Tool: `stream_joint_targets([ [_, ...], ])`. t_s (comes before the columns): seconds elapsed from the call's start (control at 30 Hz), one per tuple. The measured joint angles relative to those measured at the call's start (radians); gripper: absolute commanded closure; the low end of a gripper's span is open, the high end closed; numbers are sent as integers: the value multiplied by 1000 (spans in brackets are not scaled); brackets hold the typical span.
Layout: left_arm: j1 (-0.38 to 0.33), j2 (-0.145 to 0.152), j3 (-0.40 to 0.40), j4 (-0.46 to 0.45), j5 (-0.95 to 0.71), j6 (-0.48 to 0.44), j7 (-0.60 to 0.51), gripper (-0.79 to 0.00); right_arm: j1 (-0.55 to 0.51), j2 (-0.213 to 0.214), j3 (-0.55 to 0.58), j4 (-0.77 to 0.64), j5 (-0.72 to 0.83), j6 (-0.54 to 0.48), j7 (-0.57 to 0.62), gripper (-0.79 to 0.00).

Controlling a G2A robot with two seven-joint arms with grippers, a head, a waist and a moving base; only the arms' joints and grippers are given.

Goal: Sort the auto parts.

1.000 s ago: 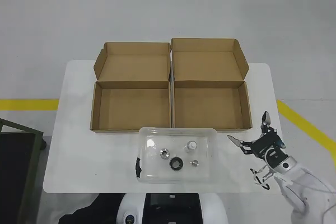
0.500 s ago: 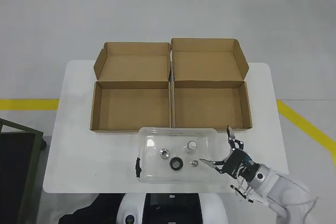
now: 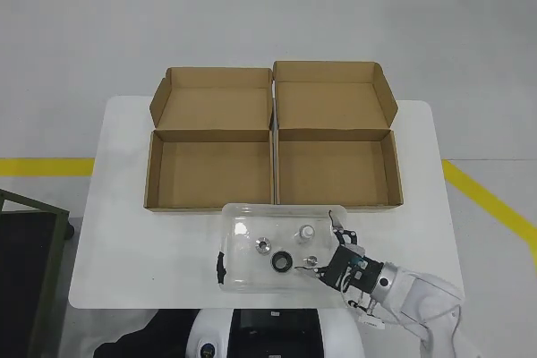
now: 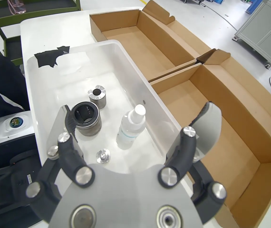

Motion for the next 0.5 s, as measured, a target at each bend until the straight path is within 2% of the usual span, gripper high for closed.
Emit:
stream_joint_targets([
  [0.4, 0, 0, 0, 0, 0, 0, 0, -785, 70, 7, -53, 68, 49, 6, 88, -785],
  [0.47, 0, 0, 0, 0, 0, 0, 0, -785, 79, 8, -57, 74, 56, 9, 109, -730],
  [0.5, 0, 0, 0, 0, 0, 0, 0, -785, 83, 9, -59, 76, 58, 10, 118, -653],
])
